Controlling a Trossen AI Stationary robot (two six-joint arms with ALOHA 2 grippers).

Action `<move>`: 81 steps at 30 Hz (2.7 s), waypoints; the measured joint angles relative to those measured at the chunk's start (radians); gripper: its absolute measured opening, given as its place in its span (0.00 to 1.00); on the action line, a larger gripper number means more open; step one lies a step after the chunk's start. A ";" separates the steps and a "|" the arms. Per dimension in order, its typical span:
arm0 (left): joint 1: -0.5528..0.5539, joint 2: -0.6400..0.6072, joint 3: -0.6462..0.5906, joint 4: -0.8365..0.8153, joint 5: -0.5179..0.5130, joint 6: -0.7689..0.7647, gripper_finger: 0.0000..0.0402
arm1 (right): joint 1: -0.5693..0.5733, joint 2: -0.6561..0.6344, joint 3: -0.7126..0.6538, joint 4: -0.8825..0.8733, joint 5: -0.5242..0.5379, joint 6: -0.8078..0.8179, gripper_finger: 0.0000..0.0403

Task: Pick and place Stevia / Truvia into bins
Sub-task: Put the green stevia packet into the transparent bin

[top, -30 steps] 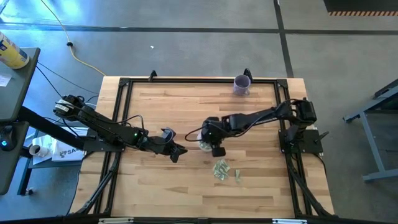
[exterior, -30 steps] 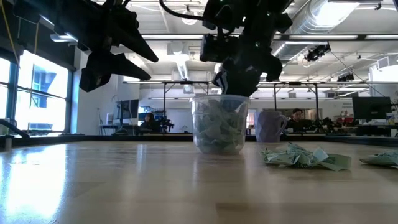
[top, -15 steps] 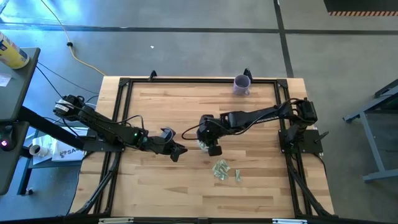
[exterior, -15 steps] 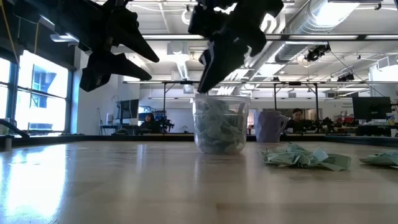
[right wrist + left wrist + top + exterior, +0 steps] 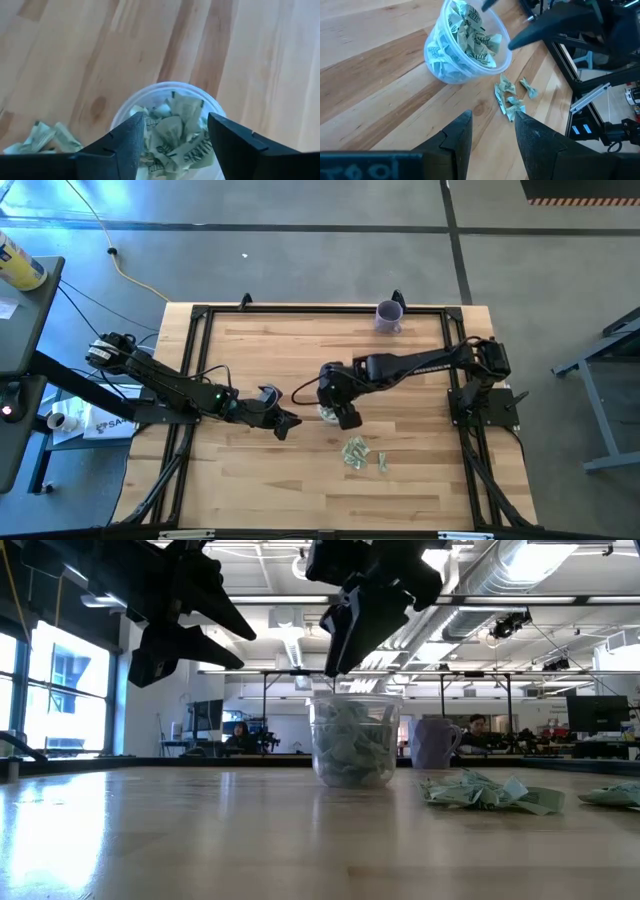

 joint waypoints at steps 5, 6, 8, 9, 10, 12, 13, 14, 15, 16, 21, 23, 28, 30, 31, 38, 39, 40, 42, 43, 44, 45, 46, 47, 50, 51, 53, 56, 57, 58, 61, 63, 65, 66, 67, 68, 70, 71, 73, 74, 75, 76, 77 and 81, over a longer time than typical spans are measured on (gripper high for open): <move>0.000 0.000 0.000 0.000 0.000 0.000 0.45 | 0.001 -0.019 0.000 -0.042 -0.019 -0.006 0.53; 0.000 0.000 0.000 0.000 0.000 0.000 0.45 | 0.004 -0.034 0.000 -0.050 -0.019 -0.006 0.52; 0.000 0.000 0.000 0.001 0.000 0.000 0.45 | 0.012 -0.071 -0.007 -0.067 0.000 -0.016 0.51; 0.000 0.000 0.000 0.002 0.000 0.000 0.45 | 0.017 -0.093 -0.011 -0.076 0.014 -0.026 0.51; 0.000 0.000 0.000 0.000 0.000 0.000 0.45 | 0.021 -0.111 -0.016 -0.085 0.032 -0.033 0.50; 0.000 0.000 0.000 0.001 0.000 0.000 0.45 | 0.031 -0.148 -0.035 -0.114 0.061 -0.046 0.50; 0.000 0.000 0.000 0.000 0.000 0.000 0.45 | 0.034 -0.162 -0.048 -0.134 0.072 -0.047 0.50; 0.000 0.000 0.000 0.000 0.000 0.000 0.45 | 0.038 -0.177 -0.064 -0.151 0.076 -0.046 0.50; 0.000 0.000 0.000 0.000 -0.001 0.000 0.45 | 0.046 -0.189 -0.085 -0.164 0.076 -0.037 0.50; 0.000 0.000 0.000 0.001 -0.001 0.000 0.45 | 0.055 -0.201 -0.112 -0.178 0.073 -0.025 0.51; 0.000 0.000 0.000 0.003 -0.001 0.000 0.45 | 0.166 -0.238 -0.275 -0.190 0.051 0.067 0.54; 0.000 0.000 0.000 0.003 -0.001 0.000 0.45 | 0.218 -0.238 -0.334 -0.171 0.037 0.088 0.55; 0.000 0.000 0.000 0.002 -0.001 -0.001 0.45 | 0.326 -0.238 -0.448 -0.024 0.049 0.159 0.57; 0.000 0.000 0.000 0.002 0.003 -0.002 0.45 | 0.344 -0.238 -0.469 0.023 0.087 0.209 0.57; 0.000 0.000 0.000 0.002 0.008 -0.002 0.45 | 0.345 -0.238 -0.474 0.035 0.106 0.234 0.57; 0.000 0.000 0.000 0.018 0.078 -0.002 0.45 | 0.338 -0.238 -0.464 0.049 0.156 0.264 0.58; 0.000 0.000 0.000 0.024 0.086 -0.002 0.45 | 0.333 -0.238 -0.464 0.052 0.159 0.263 0.58; 0.000 0.000 0.000 0.027 0.092 -0.002 0.45 | 0.327 -0.238 -0.464 0.053 0.161 0.262 0.58; 0.000 0.000 0.000 0.038 0.095 -0.006 0.45 | 0.317 -0.238 -0.470 0.055 0.160 0.249 0.58; 0.000 0.000 0.000 0.051 0.096 -0.014 0.45 | 0.312 -0.238 -0.473 0.053 0.151 0.233 0.58; 0.000 0.000 0.000 0.069 0.096 -0.024 0.45 | 0.306 -0.238 -0.475 0.047 0.131 0.212 0.58; 0.000 0.000 0.000 0.093 0.096 -0.025 0.45 | 0.304 -0.238 -0.475 0.036 0.110 0.189 0.58; 0.000 0.000 0.000 0.115 0.097 -0.024 0.45 | 0.301 -0.238 -0.475 0.023 0.095 0.167 0.58; 0.000 0.000 0.000 0.129 0.097 -0.024 0.45 | 0.301 -0.238 -0.475 0.009 0.084 0.147 0.57; 0.000 0.000 0.000 0.149 0.094 -0.025 0.45 | 0.306 -0.238 -0.476 -0.019 0.078 0.104 0.57; 0.000 0.000 0.000 0.155 0.092 -0.025 0.45 | 0.308 -0.238 -0.476 -0.019 0.075 0.094 0.56; 0.000 0.000 0.000 0.168 0.091 -0.025 0.45 | 0.308 -0.238 -0.476 -0.017 0.061 0.085 0.56; 0.000 0.000 0.000 0.169 0.077 -0.025 0.45 | 0.313 -0.238 -0.477 -0.015 0.023 0.085 0.55; 0.000 0.000 0.000 0.171 0.065 -0.025 0.45 | 0.318 -0.238 -0.482 -0.011 0.007 0.085 0.55; 0.000 0.000 0.000 0.172 0.052 -0.025 0.45 | 0.326 -0.238 -0.489 -0.010 -0.009 0.087 0.55; 0.001 0.000 0.000 0.171 0.045 -0.022 0.45 | 0.362 -0.238 -0.513 -0.003 -0.037 0.116 0.56; 0.001 0.000 0.000 0.171 0.045 -0.021 0.45 | 0.390 -0.238 -0.523 0.014 -0.043 0.141 0.56; 0.001 0.000 0.000 0.169 0.045 -0.021 0.45 | 0.410 -0.238 -0.535 0.058 -0.048 0.158 0.56; 0.001 0.000 0.000 0.169 0.043 -0.021 0.45 | 0.417 -0.238 -0.543 0.089 -0.050 0.163 0.56; 0.001 0.000 0.000 0.169 0.034 -0.021 0.45 | 0.420 -0.238 -0.554 0.119 -0.056 0.164 0.56; 0.001 0.000 0.000 0.170 0.026 -0.020 0.45 | 0.423 -0.238 -0.567 0.145 -0.059 0.164 0.56; 0.001 0.000 0.000 0.169 0.017 -0.020 0.45 | 0.425 -0.238 -0.593 0.173 -0.059 0.163 0.56; 0.001 0.000 0.000 0.170 0.016 -0.020 0.45 | 0.428 -0.237 -0.604 0.185 -0.059 0.153 0.55; 0.001 0.000 0.000 0.169 0.015 -0.020 0.45 | 0.438 -0.237 -0.621 0.217 -0.061 0.106 0.55; 0.001 0.000 0.000 0.169 0.015 -0.020 0.45 | 0.444 -0.237 -0.629 0.234 -0.063 0.078 0.55; 0.001 0.000 0.000 0.168 0.015 -0.020 0.45 | 0.448 -0.237 -0.636 0.248 -0.065 0.050 0.55; 0.001 0.000 0.000 0.164 0.015 -0.021 0.45 | 0.452 -0.237 -0.641 0.264 -0.066 0.025 0.56; 0.001 0.000 0.000 0.160 0.015 -0.022 0.45 | 0.454 -0.237 -0.647 0.287 -0.067 0.009 0.56; 0.001 0.000 0.000 0.154 0.015 -0.024 0.45 | 0.451 -0.237 -0.673 0.367 -0.064 -0.030 0.55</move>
